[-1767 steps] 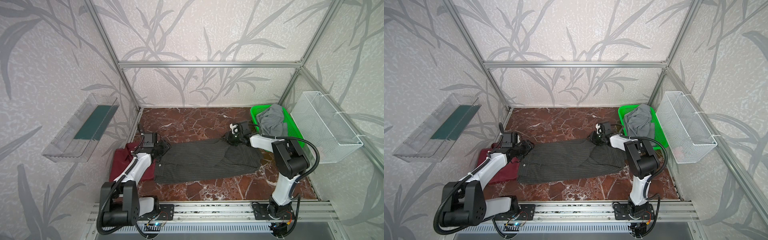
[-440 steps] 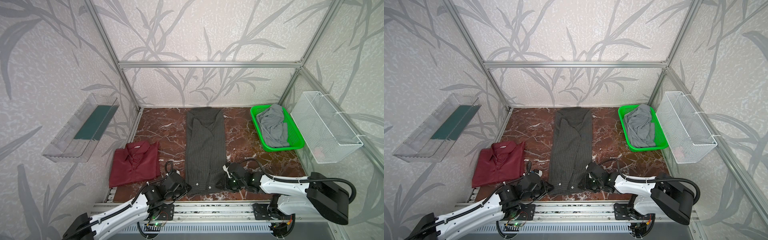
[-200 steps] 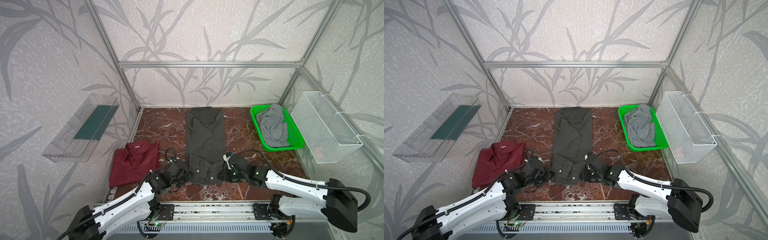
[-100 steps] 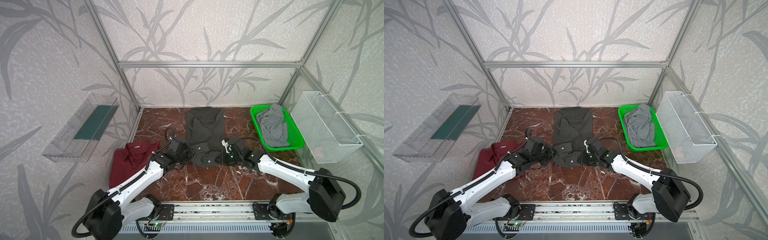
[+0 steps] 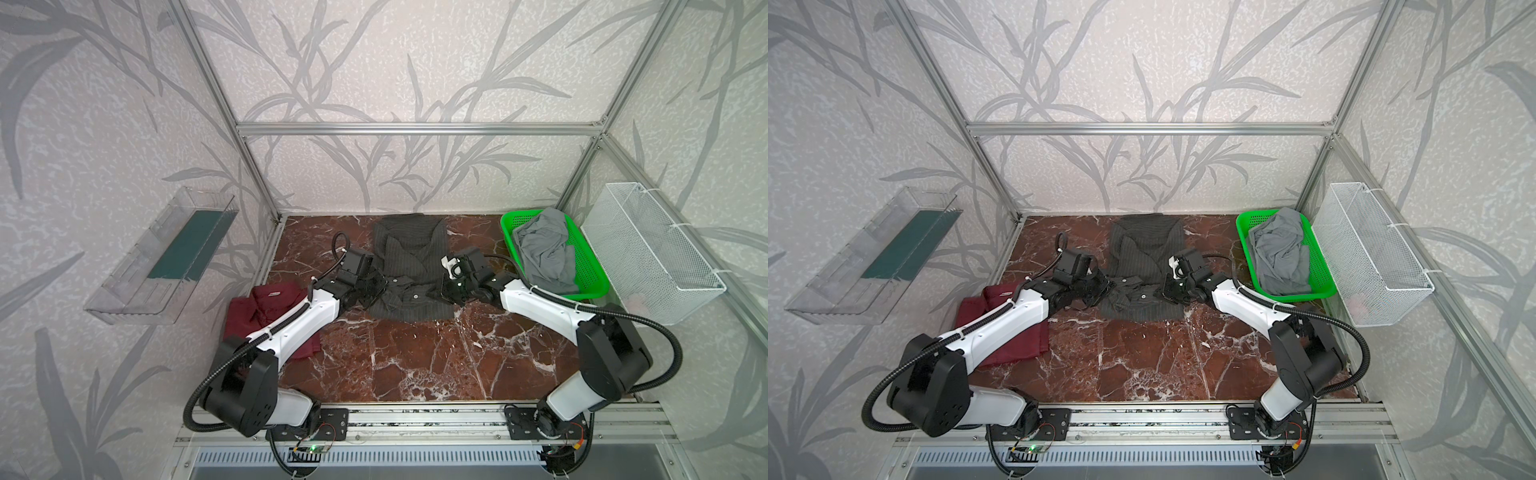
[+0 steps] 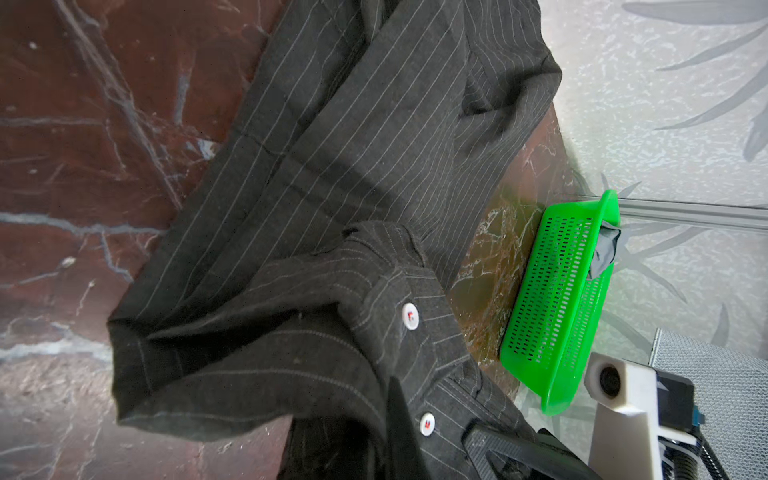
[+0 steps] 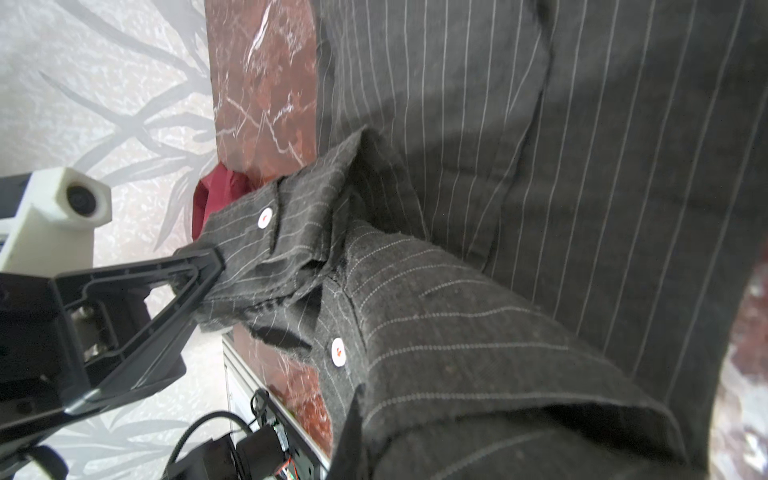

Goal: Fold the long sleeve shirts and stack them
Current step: 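Lift the hem with both grippers and fold it toward the collar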

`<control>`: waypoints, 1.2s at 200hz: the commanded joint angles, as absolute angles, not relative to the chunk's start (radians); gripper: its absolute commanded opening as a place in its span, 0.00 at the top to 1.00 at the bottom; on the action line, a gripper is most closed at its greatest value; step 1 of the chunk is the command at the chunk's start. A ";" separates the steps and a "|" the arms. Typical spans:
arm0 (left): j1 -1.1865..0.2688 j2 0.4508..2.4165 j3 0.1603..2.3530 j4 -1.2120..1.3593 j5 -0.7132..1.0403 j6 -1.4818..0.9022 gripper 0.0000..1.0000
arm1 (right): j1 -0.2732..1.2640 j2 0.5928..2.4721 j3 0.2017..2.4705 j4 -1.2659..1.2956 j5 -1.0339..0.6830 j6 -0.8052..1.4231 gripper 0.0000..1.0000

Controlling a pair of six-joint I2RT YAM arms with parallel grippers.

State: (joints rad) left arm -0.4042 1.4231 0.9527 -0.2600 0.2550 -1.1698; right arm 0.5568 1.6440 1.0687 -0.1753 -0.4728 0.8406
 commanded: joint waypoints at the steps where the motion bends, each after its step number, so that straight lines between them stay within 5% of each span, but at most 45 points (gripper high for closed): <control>1: -0.372 1.467 1.016 -0.256 0.282 -1.125 1.00 | 0.539 1.689 1.122 -0.150 -0.521 0.827 1.00; 140: -0.287 1.722 1.219 -0.329 0.354 -1.022 1.00 | 0.456 1.917 1.326 -0.209 -0.499 0.769 0.97; 185: -0.279 1.791 1.271 -0.350 0.370 -0.997 0.91 | 0.436 1.997 1.378 -0.214 -0.504 0.767 0.93; 240: -0.259 1.828 1.354 -0.403 0.372 -0.964 0.73 | 0.407 2.019 1.418 -0.247 -0.491 0.758 0.64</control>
